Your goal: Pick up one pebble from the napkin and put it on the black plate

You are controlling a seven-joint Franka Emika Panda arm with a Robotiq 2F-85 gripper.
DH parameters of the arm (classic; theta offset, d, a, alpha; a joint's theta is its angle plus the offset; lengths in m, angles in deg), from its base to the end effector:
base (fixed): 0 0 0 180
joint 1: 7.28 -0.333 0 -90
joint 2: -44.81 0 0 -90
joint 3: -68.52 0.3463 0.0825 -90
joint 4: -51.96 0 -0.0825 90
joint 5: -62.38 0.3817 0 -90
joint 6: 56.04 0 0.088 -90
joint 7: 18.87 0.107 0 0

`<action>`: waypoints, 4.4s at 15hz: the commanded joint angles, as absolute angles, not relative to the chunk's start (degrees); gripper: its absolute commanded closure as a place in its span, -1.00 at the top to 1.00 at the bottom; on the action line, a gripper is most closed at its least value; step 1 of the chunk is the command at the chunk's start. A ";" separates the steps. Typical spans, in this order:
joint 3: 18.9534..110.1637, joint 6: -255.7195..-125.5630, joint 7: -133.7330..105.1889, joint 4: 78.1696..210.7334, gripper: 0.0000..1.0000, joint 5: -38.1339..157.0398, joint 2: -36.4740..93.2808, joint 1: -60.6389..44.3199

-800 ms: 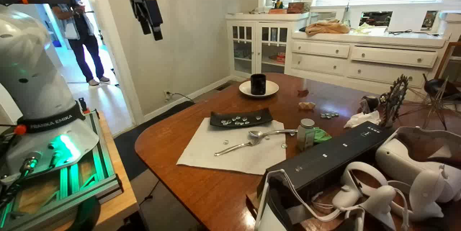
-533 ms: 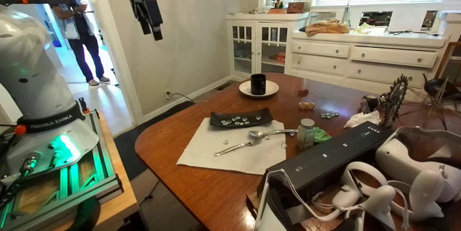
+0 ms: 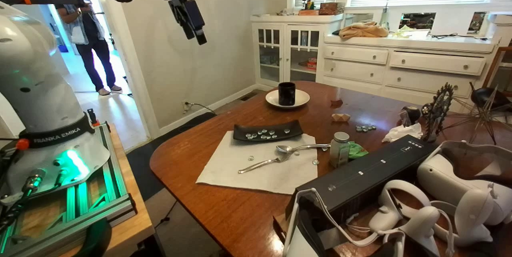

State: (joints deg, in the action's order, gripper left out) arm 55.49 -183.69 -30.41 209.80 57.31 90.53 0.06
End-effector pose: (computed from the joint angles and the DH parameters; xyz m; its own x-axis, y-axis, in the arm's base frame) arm 0.2894 -0.1139 0.4807 0.9609 -0.0644 0.2692 -0.0593 -0.9979 -0.0271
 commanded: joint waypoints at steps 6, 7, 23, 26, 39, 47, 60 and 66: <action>60.16 -209.26 -20.37 206.97 1.00 53.34 65.67 7.06; 60.91 -211.23 -18.91 206.07 1.00 52.24 63.02 8.32; 50.53 -200.11 8.03 172.71 1.00 43.17 22.08 7.99; 50.24 -193.91 7.14 167.91 1.00 50.46 18.23 8.04; 51.94 -197.13 -1.66 162.75 1.00 64.87 13.96 12.71; 52.36 -201.39 -0.45 157.21 1.00 71.09 6.41 14.40; 53.48 -205.43 2.74 149.92 1.00 74.14 -3.98 13.26; 53.70 -205.00 3.93 145.05 0.56 75.02 -8.35 13.27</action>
